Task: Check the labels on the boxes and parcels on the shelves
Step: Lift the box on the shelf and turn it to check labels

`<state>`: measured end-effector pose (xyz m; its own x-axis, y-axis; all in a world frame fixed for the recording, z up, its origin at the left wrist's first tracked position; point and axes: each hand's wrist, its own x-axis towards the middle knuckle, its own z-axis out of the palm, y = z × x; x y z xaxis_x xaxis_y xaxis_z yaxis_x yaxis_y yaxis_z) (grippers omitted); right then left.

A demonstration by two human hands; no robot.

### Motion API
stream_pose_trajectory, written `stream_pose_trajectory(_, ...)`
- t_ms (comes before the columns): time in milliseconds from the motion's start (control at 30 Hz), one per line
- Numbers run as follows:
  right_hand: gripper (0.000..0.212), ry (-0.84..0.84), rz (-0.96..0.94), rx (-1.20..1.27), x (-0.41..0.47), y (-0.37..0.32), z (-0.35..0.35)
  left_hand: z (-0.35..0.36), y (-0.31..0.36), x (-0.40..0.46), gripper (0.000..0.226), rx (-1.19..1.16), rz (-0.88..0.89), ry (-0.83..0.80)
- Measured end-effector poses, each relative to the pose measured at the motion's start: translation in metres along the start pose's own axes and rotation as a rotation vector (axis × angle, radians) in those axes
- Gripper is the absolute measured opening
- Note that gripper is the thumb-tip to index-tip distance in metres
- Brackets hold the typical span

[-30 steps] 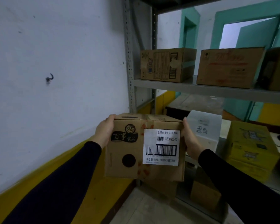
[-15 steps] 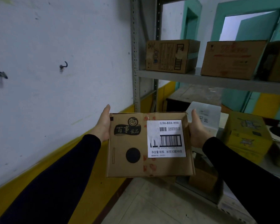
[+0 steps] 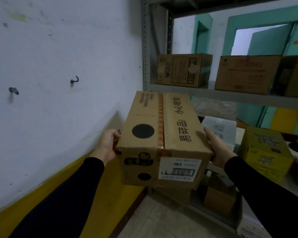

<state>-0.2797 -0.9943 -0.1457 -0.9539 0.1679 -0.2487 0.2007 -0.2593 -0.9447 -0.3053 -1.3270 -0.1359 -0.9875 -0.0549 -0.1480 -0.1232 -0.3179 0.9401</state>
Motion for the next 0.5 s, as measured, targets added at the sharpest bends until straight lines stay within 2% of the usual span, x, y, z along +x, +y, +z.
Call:
stream_pose_trajectory(33,0.038,-0.014,0.001,-0.076,0.0,-0.002,0.002,0.002,0.002,-0.001,0.002,0.096,-0.032,-0.01)
stream_pose_trajectory(100,0.035,-0.015,0.006,-0.183,0.002,-0.002,0.006,0.005,0.003,0.004,0.019,0.332,-0.047,-0.008)
stream_pose_trajectory(167,0.033,-0.009,0.003,-0.203,0.004,-0.001,0.008,0.007,0.001,0.01,0.024,0.426,0.001,-0.031)
stream_pose_trajectory(267,0.031,0.006,-0.011,-0.192,0.005,0.0,0.009,0.001,-0.004,0.017,0.03,0.478,0.017,-0.036)
stream_pose_trajectory(400,0.036,0.01,-0.008,-0.185,0.006,0.007,0.008,-0.003,-0.009,0.018,0.027,0.499,0.014,-0.018)
stream_pose_trajectory(500,0.033,0.016,-0.019,-0.181,0.005,0.008,0.006,-0.001,-0.007,0.02,0.022,0.475,0.028,-0.033)
